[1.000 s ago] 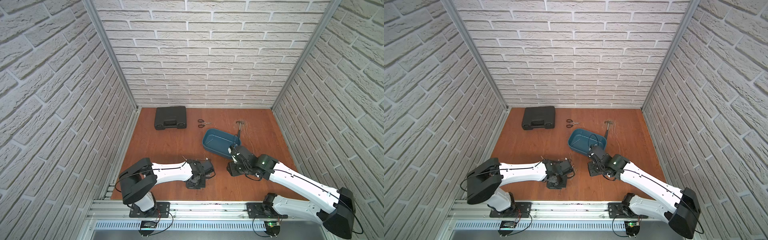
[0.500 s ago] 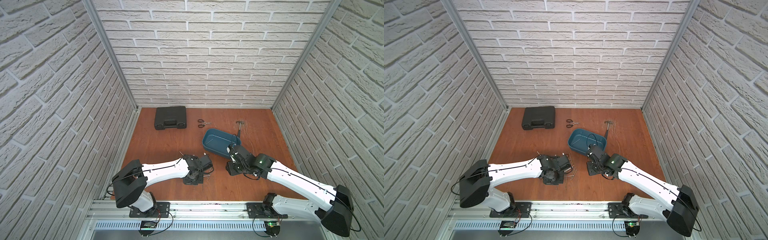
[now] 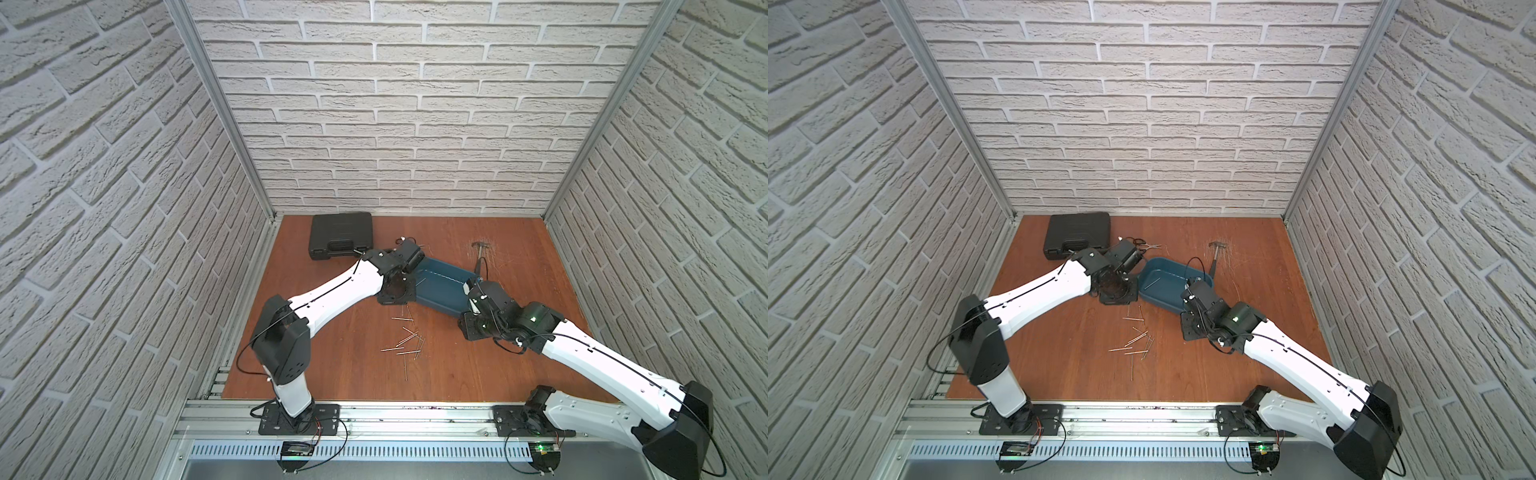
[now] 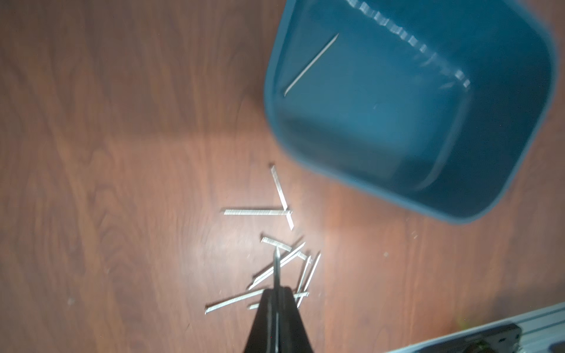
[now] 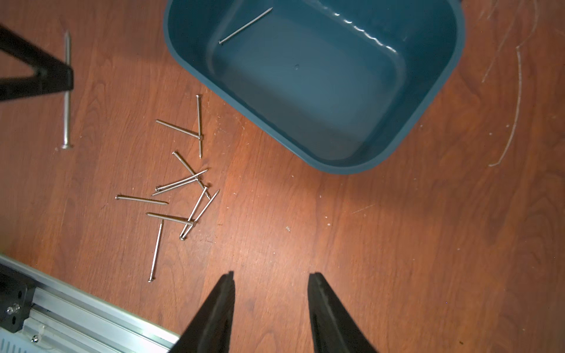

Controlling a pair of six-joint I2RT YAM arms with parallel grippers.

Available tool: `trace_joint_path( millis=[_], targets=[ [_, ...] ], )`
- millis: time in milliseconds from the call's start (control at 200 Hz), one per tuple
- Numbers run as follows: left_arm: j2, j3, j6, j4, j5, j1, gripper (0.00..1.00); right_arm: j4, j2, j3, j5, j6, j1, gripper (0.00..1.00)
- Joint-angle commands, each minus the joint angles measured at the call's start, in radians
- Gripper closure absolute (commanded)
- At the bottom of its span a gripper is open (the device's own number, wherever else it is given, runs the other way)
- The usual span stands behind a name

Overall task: Put the nails on the desktop into the storage box
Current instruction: Place the nail in the storage box.

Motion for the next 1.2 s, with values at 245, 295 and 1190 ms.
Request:
trace_joint_path(
  millis=[245, 295, 1190],
  targets=[
    [0.401, 0.593, 0.161, -0.119, 0.114, 0.067, 1.00, -0.075, -0.083, 0.034, 0.034, -0.025, -0.086, 0.56],
    [0.428, 0.629, 0.161, -0.120, 0.132, 0.071, 1.00, -0.081, -0.087, 0.037, 0.038, -0.027, -0.094, 0.56],
    [-0.061, 0.008, 0.145, 0.102, 0.045, 0.135, 0.49, 0.033, 0.206, 0.180, -0.137, -0.116, -0.056, 0.59]
  ],
)
